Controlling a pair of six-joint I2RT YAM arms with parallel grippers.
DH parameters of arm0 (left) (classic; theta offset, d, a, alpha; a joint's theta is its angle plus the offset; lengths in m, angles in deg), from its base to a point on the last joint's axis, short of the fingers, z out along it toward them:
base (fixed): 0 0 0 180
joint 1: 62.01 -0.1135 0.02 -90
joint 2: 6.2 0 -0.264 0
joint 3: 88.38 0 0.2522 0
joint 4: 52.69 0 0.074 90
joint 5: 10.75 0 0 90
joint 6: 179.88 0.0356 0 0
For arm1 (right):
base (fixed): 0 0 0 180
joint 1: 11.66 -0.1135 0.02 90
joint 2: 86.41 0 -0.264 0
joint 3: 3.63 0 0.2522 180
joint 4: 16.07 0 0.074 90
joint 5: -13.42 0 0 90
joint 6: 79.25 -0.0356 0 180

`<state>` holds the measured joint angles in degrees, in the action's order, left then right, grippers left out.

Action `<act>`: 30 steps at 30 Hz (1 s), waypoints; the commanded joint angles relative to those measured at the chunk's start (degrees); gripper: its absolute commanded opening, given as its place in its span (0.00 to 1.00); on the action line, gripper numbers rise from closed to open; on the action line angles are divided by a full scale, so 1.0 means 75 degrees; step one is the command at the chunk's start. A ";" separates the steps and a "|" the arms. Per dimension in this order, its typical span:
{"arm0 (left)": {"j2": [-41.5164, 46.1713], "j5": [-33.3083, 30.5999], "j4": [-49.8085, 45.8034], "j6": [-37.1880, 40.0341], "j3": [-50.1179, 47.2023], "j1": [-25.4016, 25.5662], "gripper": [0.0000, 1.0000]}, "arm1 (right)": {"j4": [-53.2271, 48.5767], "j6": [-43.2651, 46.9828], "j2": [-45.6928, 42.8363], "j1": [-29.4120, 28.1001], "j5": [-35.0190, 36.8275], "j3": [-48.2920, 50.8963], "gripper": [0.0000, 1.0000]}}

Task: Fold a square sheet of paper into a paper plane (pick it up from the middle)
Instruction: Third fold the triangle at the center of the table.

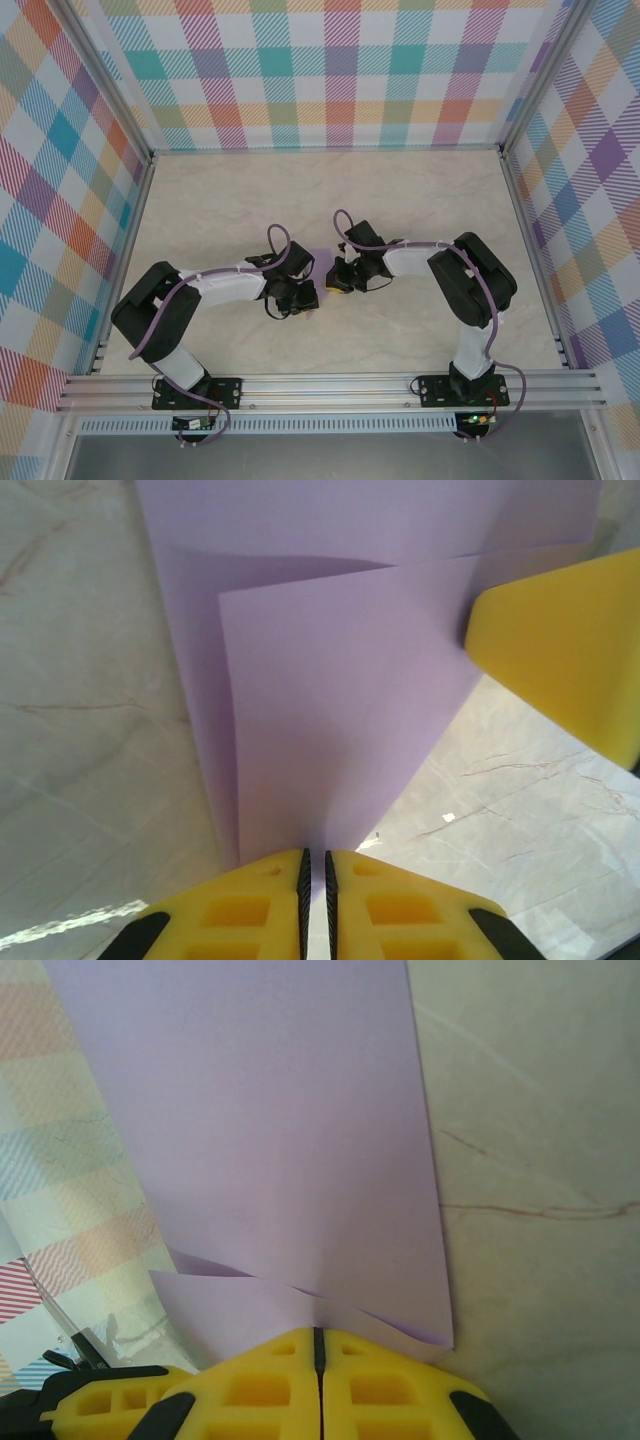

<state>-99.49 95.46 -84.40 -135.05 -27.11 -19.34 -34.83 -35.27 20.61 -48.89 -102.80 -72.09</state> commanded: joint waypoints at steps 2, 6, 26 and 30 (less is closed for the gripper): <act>-0.0122 -0.0229 -0.0301 0.0204 0.0058 0.0068 0.14 | -0.0623 0.0018 0.0322 -0.0051 0.0639 0.0262 0.06; -0.0170 -0.0243 -0.0303 0.0222 0.0064 0.0072 0.13 | -0.0634 0.0019 0.0311 -0.0053 0.0652 0.0251 0.06; -0.0363 -0.0297 -0.0665 0.0304 -0.0161 0.0072 0.04 | -0.0107 0.0437 -0.0577 -0.0187 -0.0257 0.0090 0.02; -0.0369 -0.0332 -0.0690 0.0292 -0.0158 0.0068 0.04 | 0.0068 0.0385 -0.0333 -0.0439 -0.0394 0.0146 0.02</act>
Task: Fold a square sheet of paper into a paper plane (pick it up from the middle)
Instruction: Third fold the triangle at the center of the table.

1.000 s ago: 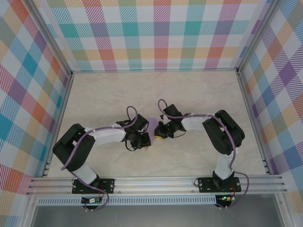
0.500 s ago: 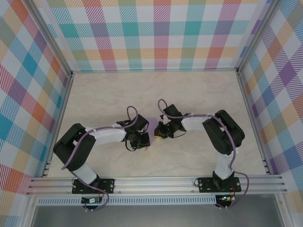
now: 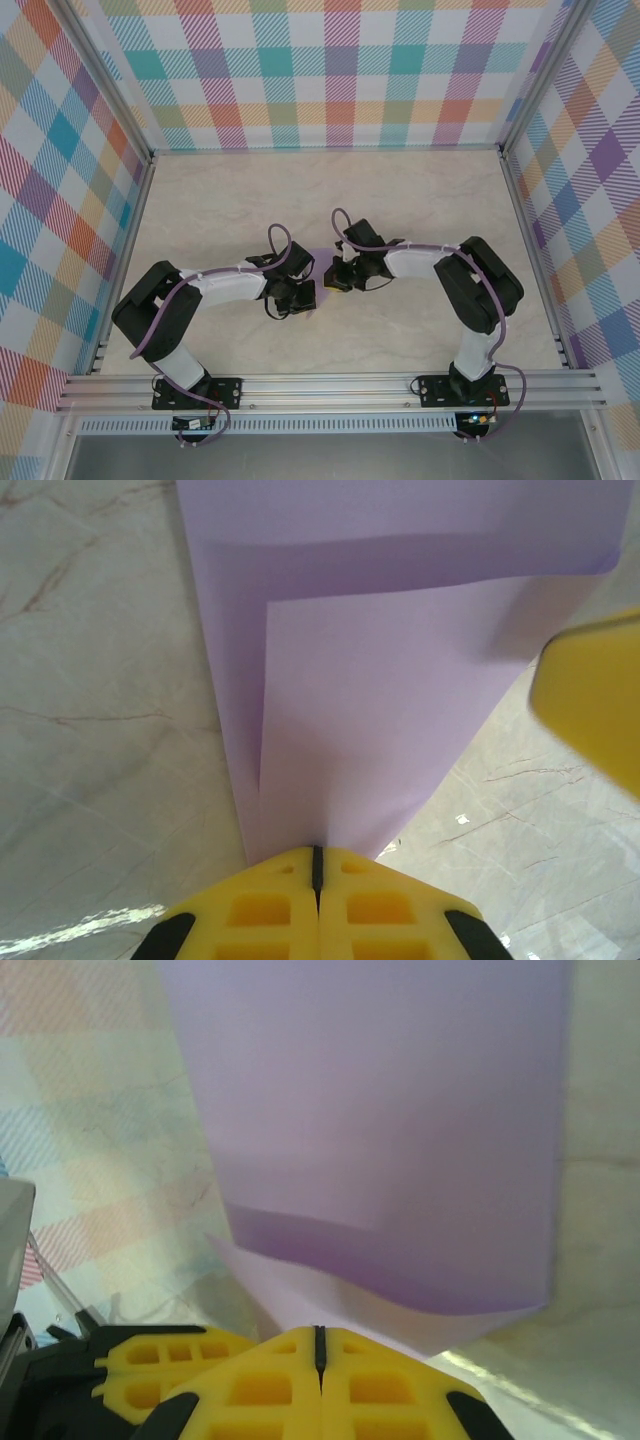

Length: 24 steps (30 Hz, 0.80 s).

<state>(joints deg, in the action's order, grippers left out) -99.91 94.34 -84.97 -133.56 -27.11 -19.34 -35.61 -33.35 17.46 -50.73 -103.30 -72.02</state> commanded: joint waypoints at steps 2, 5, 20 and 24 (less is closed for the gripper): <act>-0.0312 -0.0189 -0.0615 0.0090 -0.0153 0.0074 0.04 | 0.0250 0.0081 0.0229 -0.0279 -0.0372 0.0124 0.01; -0.0314 -0.0194 -0.0643 0.0086 -0.0123 0.0072 0.03 | 0.0268 0.0043 0.0437 -0.0332 -0.0376 0.0055 0.01; 0.0740 0.0488 0.0715 -0.0644 -0.0222 0.0079 0.03 | -0.0149 0.0156 0.0874 -0.0345 0.0308 0.0207 0.00; 0.0577 0.0570 0.0757 -0.0664 -0.0327 0.0081 0.03 | -0.0200 0.0144 0.0857 -0.0345 0.0334 0.0148 0.00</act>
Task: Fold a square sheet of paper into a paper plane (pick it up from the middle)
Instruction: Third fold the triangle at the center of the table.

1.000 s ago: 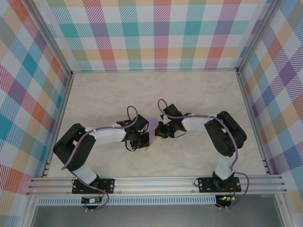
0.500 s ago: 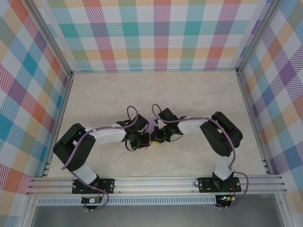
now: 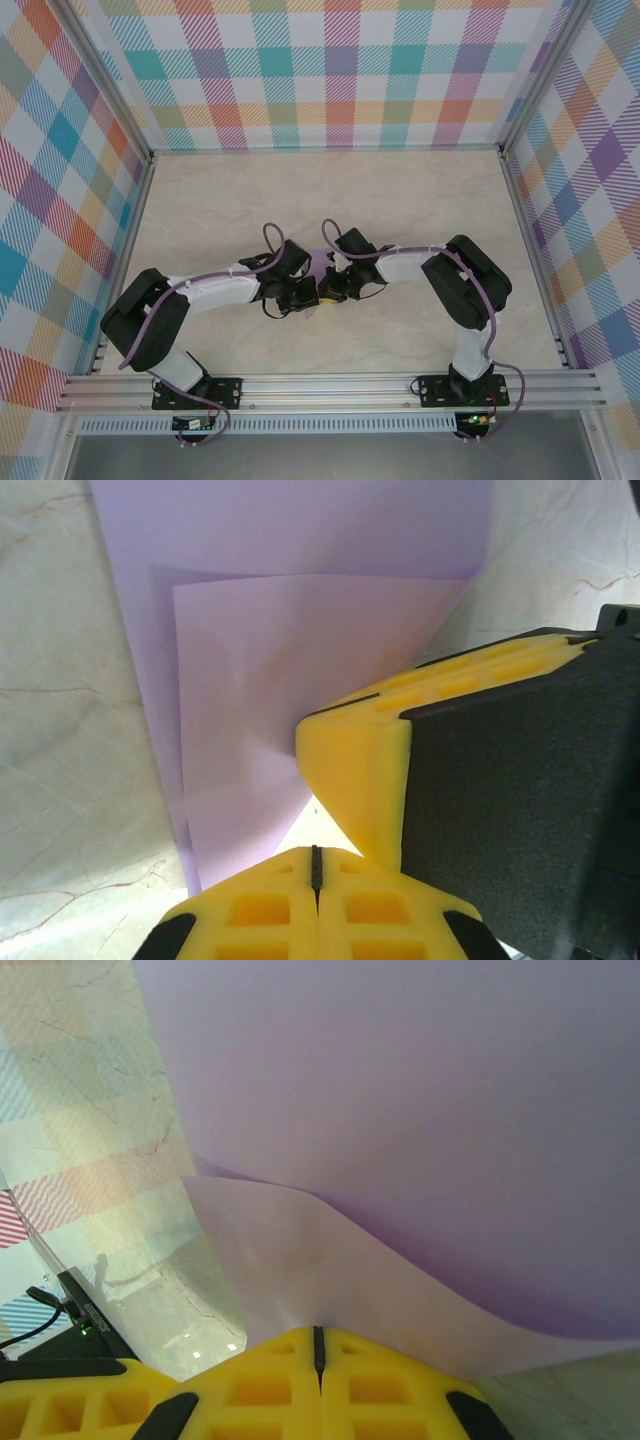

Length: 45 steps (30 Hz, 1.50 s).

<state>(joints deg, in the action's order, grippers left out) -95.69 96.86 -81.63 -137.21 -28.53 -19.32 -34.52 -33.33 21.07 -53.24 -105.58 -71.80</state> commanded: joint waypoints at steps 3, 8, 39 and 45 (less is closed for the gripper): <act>-0.0142 0.0304 0.0321 -0.0204 -0.0195 0.0084 0.03 | -0.0416 0.0158 0.0353 -0.0010 0.0675 0.0083 0.00; -0.0311 0.0278 0.0154 -0.0159 -0.0239 0.0077 0.03 | -0.0473 0.0158 0.0332 -0.0004 0.0718 0.0072 0.00; 0.0725 0.0348 -0.1022 0.0592 -0.0725 0.0098 0.02 | -0.0673 0.0170 0.0329 -0.0007 0.0869 0.0025 0.00; 0.1240 -0.0172 -0.0228 0.0237 -0.0438 0.0105 0.02 | -0.0663 0.0148 0.0297 -0.0003 0.0862 0.0001 0.00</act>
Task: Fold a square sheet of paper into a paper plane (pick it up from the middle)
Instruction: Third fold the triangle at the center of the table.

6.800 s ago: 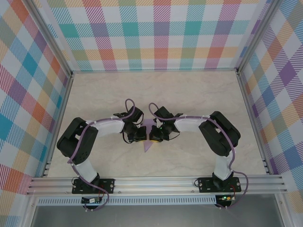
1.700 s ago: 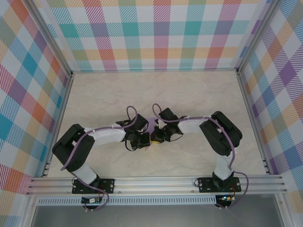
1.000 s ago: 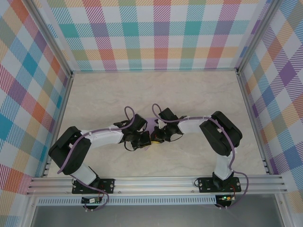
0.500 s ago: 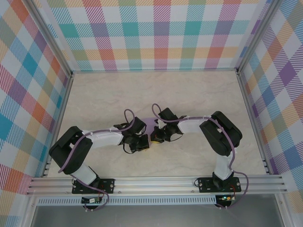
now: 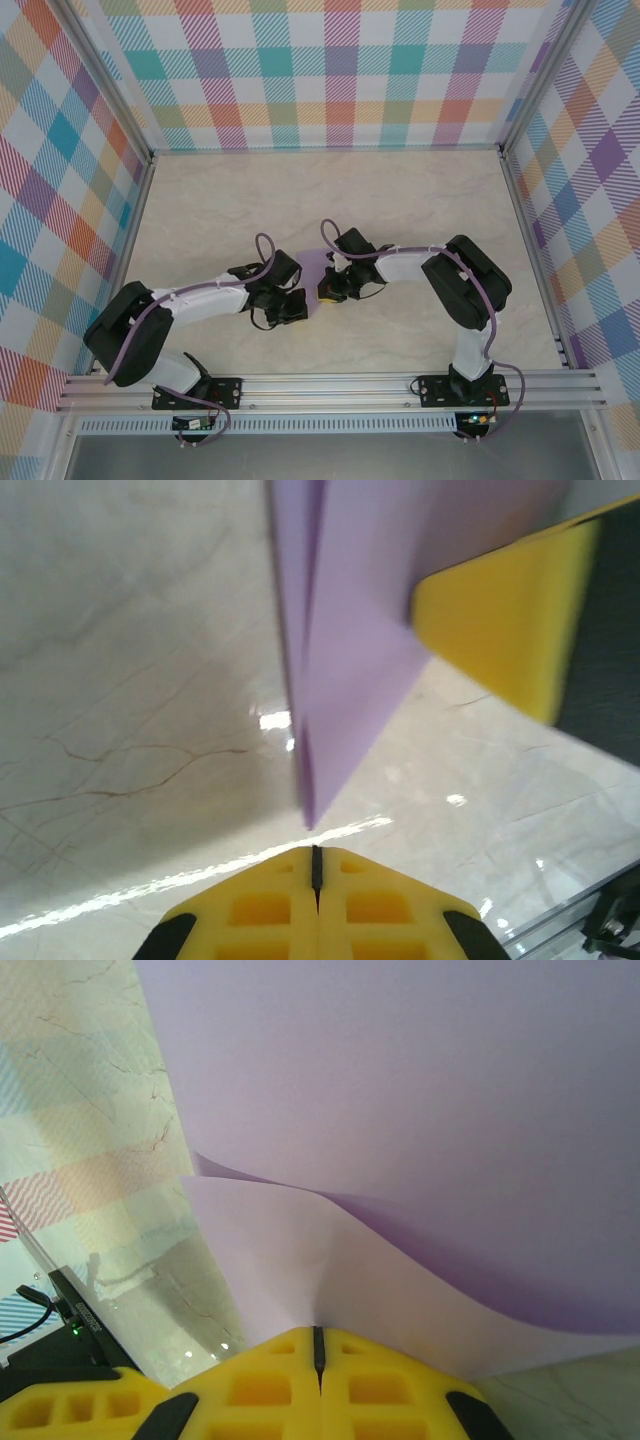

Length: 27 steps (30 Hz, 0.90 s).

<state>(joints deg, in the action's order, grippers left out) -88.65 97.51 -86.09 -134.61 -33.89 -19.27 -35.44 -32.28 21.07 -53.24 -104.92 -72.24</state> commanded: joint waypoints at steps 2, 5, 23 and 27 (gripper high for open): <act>0.0203 -0.0259 0.0920 -0.0339 0.0182 0.0092 0.01 | -0.0521 0.0001 0.0299 0.0001 0.0751 0.0037 0.00; -0.0076 -0.0244 0.1322 -0.0550 0.0045 0.0107 0.00 | -0.0504 -0.0005 0.0294 -0.0002 0.0722 0.0007 0.00; -0.0385 -0.0423 0.1339 -0.0643 -0.0749 0.0120 0.00 | -0.0425 0.0205 -0.0376 0.0002 0.0527 -0.0456 0.01; -0.0031 -0.0559 0.1093 -0.0510 -0.0497 0.0114 0.00 | -0.0705 0.0218 -0.0850 0.0047 0.0866 -0.0639 0.04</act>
<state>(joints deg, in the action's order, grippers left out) -91.08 94.74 -75.46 -139.55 -38.59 -19.21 -38.78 -31.82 18.91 -53.24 -101.05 -74.91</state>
